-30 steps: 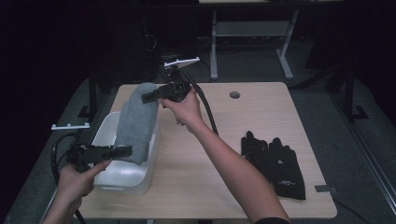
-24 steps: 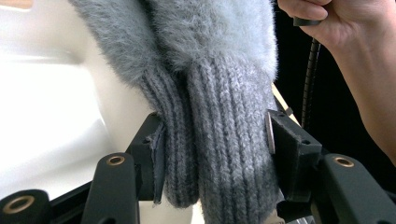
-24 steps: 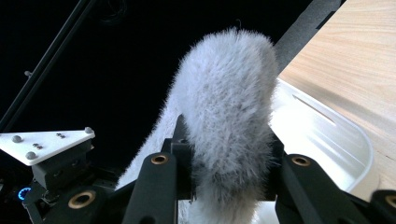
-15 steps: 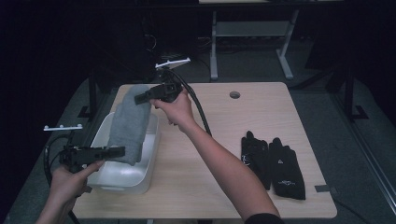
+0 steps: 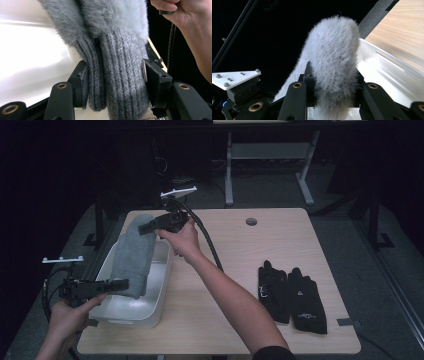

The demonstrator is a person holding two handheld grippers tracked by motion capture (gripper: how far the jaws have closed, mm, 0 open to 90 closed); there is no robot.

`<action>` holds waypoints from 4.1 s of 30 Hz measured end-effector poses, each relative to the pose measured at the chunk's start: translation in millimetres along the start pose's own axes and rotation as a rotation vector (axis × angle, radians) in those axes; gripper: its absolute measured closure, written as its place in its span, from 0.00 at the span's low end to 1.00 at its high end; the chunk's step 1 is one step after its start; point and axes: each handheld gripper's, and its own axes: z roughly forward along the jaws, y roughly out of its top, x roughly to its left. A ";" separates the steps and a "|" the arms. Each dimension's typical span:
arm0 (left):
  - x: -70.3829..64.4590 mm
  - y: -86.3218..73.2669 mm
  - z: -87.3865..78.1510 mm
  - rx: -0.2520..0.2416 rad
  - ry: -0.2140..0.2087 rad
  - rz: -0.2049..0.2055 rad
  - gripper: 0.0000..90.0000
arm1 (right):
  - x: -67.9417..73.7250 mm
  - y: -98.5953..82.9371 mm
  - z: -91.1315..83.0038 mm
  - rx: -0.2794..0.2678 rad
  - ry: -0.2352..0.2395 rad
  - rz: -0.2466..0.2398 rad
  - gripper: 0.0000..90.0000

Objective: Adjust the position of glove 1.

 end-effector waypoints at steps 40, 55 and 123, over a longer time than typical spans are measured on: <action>43.8 -35.9 2.7 0.126 0.072 -0.077 0.47 | -30.1 -38.0 56.8 0.057 -0.020 0.047 0.80; 46.4 -42.1 7.9 0.150 0.113 -0.083 0.38 | -37.2 -47.3 64.2 0.100 -0.033 0.031 0.81; 12.2 -16.2 12.8 0.025 0.093 0.008 0.32 | -50.0 -37.7 1.5 0.013 -0.013 0.034 0.57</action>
